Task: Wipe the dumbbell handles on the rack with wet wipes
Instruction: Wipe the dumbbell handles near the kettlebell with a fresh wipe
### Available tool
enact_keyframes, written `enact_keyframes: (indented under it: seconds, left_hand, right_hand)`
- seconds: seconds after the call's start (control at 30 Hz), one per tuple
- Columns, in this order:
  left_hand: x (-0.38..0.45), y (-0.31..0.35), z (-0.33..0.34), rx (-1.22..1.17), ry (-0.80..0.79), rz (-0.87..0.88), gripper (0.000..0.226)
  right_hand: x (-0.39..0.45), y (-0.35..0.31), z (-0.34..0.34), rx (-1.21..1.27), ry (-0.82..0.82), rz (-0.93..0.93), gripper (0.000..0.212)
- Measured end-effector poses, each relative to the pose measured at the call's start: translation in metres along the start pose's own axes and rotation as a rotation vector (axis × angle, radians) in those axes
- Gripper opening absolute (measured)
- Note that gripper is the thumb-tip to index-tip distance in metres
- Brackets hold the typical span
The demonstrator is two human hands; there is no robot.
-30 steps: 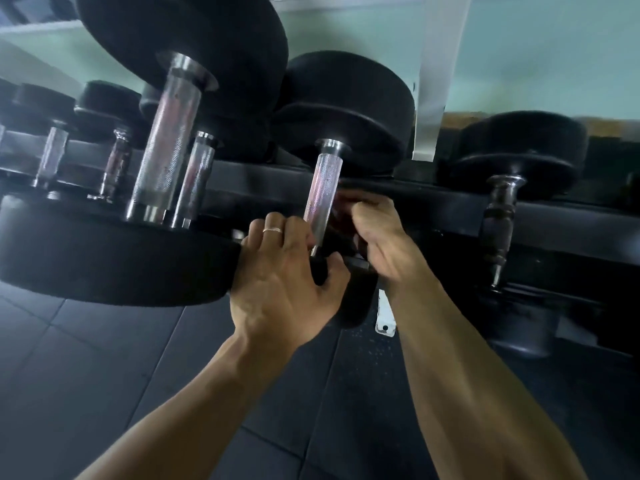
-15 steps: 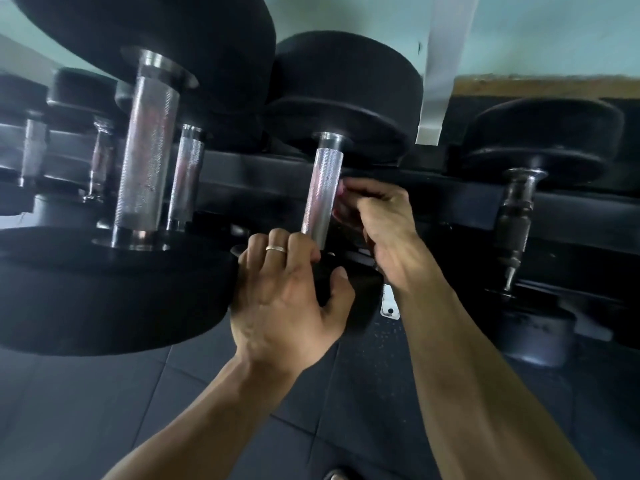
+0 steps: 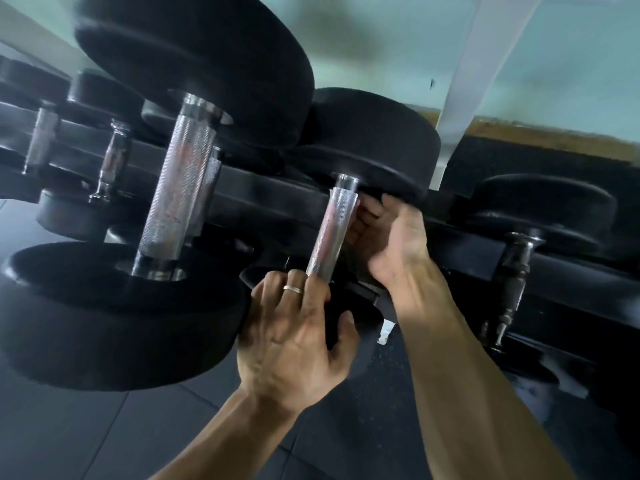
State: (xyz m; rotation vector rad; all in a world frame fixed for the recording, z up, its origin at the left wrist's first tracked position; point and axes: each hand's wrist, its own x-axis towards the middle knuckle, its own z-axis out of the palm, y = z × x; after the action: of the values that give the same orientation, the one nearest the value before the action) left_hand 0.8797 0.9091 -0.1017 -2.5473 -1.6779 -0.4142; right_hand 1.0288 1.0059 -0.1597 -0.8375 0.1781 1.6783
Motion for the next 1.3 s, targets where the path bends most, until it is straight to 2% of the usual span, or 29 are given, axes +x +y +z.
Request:
enact_keyframes:
  seconds: [0.1,0.17,0.33,0.5,0.6,0.67,0.8,0.87,1.0,1.07,1.2,1.23,1.3]
  left_hand:
    - [0.001,0.001,-0.001,-0.001,-0.019,-0.006,0.030]
    - [0.001,0.001,-0.001,0.000,-0.028,-0.012,0.030]
    - [0.001,0.001,-0.001,-0.010,-0.037,-0.019,0.029]
    - [0.002,0.002,-0.003,-0.023,-0.031,-0.033,0.030]
    - [0.002,0.002,-0.003,-0.022,-0.033,-0.037,0.030]
    - [0.002,0.002,-0.004,-0.026,-0.044,-0.042,0.030]
    - [0.002,0.002,-0.004,-0.029,-0.075,-0.058,0.031]
    - [0.002,0.002,-0.004,-0.030,-0.084,-0.067,0.031]
    - [0.002,0.002,-0.004,-0.030,-0.090,-0.066,0.031]
    - [0.002,0.002,-0.004,-0.031,-0.082,-0.065,0.032]
    - [0.002,0.002,-0.003,-0.034,-0.062,-0.060,0.032]
    - [0.002,0.002,-0.003,-0.029,-0.058,-0.057,0.031]
    - [0.001,0.002,-0.002,-0.029,-0.057,-0.051,0.031]
  right_hand:
    - [-0.009,0.014,-0.005,-0.124,0.021,0.044,0.053]
    - [-0.017,0.021,-0.015,-0.153,0.038,0.114,0.046]
    - [-0.004,0.006,-0.008,0.172,0.016,0.001,0.049]
    - [-0.021,0.023,-0.023,-0.138,-0.070,0.187,0.064]
    - [-0.012,0.009,-0.013,-0.049,-0.052,0.101,0.044]
    - [-0.007,0.004,-0.003,0.039,-0.047,0.063,0.049]
    - [-0.017,0.022,-0.009,-0.290,-0.056,0.255,0.054]
    - [-0.017,0.021,-0.010,-0.357,-0.052,0.325,0.056]
    - [0.001,0.005,0.000,0.007,-0.076,0.158,0.065]
    - [0.000,0.008,0.000,-0.031,-0.112,0.180,0.066]
    - [-0.012,0.020,-0.017,-0.301,-0.151,0.388,0.066]
    - [-0.011,0.018,-0.013,-0.279,-0.160,0.379,0.064]
    - [-0.002,0.012,-0.002,-0.036,-0.176,0.259,0.061]
